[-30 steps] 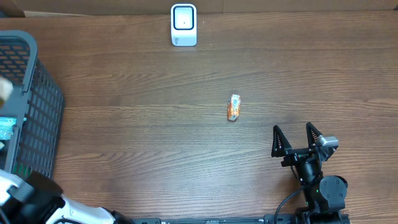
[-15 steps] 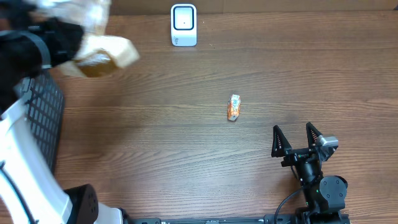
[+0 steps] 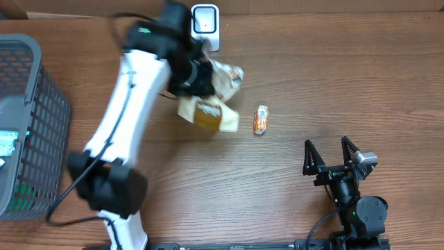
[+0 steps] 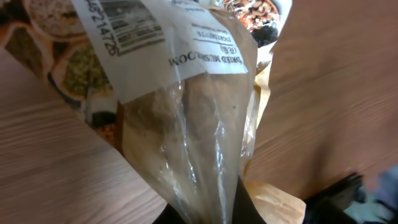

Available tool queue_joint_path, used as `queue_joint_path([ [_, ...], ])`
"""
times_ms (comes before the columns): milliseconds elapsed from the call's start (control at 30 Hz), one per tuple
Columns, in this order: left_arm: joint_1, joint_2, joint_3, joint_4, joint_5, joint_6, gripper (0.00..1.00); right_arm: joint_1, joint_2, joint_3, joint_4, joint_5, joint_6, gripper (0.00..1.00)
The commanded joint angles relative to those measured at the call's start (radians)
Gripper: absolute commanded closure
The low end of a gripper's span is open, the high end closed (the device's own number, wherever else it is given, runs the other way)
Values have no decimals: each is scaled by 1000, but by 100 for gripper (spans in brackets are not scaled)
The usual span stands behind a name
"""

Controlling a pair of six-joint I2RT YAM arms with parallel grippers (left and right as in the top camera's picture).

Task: Scan the item barcode
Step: 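Carry the mushroom bag with the left gripper and drop it beside the orange packet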

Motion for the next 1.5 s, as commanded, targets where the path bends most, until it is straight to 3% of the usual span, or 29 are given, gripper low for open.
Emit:
queue_joint_path([
  [0, -50, 57, -69, 54, -68, -56, 96, 5, -10, -11, 4, 2, 6, 0],
  [133, -76, 114, -120, 147, -161, -149, 96, 5, -10, -11, 4, 2, 6, 0],
  [333, -115, 182, -131, 241, -161, -205, 94, 5, -10, -11, 4, 2, 6, 0],
  [367, -124, 187, -131, 240, -162, -205, 88, 5, -10, -11, 4, 2, 6, 0],
  [467, -147, 203, -131, 226, -179, -204, 8, 5, -10, -11, 4, 2, 6, 0],
  [500, -150, 203, -131, 216, -196, -204, 0, 5, -10, -11, 5, 2, 6, 0],
  [833, -100, 124, 33, 25, -353, -228, 0, 5, -10, -11, 4, 2, 6, 0],
  [1000, -67, -57, 276, -80, -496, -219, 0, 5, -10, -11, 4, 2, 6, 0],
  [1133, -22, -181, 362, -116, -548, -188, 0, 5, -10, -11, 4, 2, 6, 0],
  [1267, 119, -316, 390, -187, -594, -206, 0, 5, -10, -11, 4, 2, 6, 0],
  [1467, 492, -409, 383, -313, -686, -312, 0, 5, -10, -11, 4, 2, 6, 0],
])
